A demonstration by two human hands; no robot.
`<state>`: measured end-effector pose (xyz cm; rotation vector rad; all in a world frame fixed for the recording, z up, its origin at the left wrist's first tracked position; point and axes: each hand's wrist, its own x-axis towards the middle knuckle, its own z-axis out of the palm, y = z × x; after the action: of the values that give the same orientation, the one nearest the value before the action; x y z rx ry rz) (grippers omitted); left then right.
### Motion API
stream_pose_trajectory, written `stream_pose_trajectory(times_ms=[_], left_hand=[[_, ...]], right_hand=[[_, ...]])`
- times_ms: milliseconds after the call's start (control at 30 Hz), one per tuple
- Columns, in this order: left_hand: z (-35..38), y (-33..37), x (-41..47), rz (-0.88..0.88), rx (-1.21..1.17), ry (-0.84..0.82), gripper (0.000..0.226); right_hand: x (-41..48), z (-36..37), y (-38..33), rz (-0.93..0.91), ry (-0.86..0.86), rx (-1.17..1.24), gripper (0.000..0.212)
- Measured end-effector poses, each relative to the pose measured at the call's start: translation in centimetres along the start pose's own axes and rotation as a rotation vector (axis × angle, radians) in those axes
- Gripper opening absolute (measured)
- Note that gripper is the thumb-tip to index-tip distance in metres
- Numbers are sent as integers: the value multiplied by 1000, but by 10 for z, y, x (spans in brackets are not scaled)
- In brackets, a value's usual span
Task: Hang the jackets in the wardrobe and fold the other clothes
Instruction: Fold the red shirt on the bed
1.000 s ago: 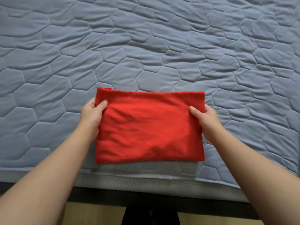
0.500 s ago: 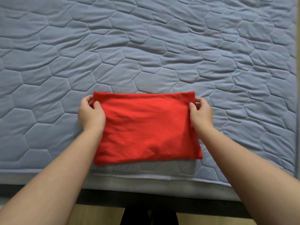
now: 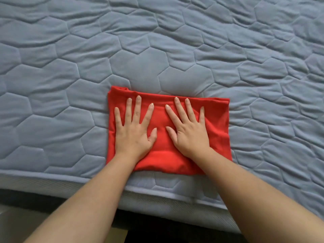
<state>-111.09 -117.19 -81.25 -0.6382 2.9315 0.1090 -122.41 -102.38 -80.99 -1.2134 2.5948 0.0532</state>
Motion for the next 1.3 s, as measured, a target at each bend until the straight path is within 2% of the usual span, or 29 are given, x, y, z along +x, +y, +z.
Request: stream_pose_trajectory(times_ms=[100, 233, 333, 367, 400, 467, 500, 533, 567, 600, 700, 800, 833, 900, 1033, 1167, 1267, 1300], left_hand=[[5, 1, 3, -4, -16, 42, 74], [-29, 8, -11, -25, -60, -4, 63], [-54, 27, -55, -124, -364, 57, 22], [-60, 36, -74, -223, -534, 3, 8], [-64, 45, -91, -373, -692, -95, 8], [-60, 63, -114, -786, -1013, -325, 16], [-57, 69, -117, -1031, -1253, -421, 20], [-54, 75, -115, -1246, -1535, -463, 25], [-49, 81, -112, -1377, -1786, -426, 27], [-44, 87, -108, -1425, -1959, -332, 24], [-40, 102, -95, -1450, -2293, -95, 18], [-48, 107, -90, -1489, -2398, -8, 19], [-56, 105, -91, -1474, -2379, -1, 19], [-76, 91, -94, -1365, -2266, -7, 19], [-137, 22, -75, -1024, -1925, 11, 17], [-212, -36, -13, -723, -1792, 74, 6], [-241, -54, 19, -664, -1749, 125, 20], [-241, -57, 23, -666, -1718, 133, 23]], right_hand=[[5, 10, 2, -6, 18, -11, 64], [10, -15, 0, -11, -135, 9, 62], [28, -52, -1, -31, -159, 43, 54], [35, -64, -1, -50, -134, 46, 51], [43, -75, -2, -64, -116, 67, 49], [57, -90, -3, -55, -144, 170, 49], [65, -94, -4, -30, -193, 226, 51], [73, -97, -5, -4, -263, 255, 51], [83, -98, -6, 5, -340, 250, 51], [92, -99, -6, -4, -415, 229, 50], [107, -102, -7, -34, -555, 273, 40], [103, -108, -2, -43, -545, 382, 22], [99, -114, 0, -23, -533, 431, 16], [91, -134, 7, 41, -514, 555, 23], [75, -188, 24, 221, -477, 968, 22], [68, -258, 32, 262, -348, 1203, 22], [58, -286, 37, 264, -283, 1259, 38], [53, -286, 38, 258, -275, 1263, 37]])
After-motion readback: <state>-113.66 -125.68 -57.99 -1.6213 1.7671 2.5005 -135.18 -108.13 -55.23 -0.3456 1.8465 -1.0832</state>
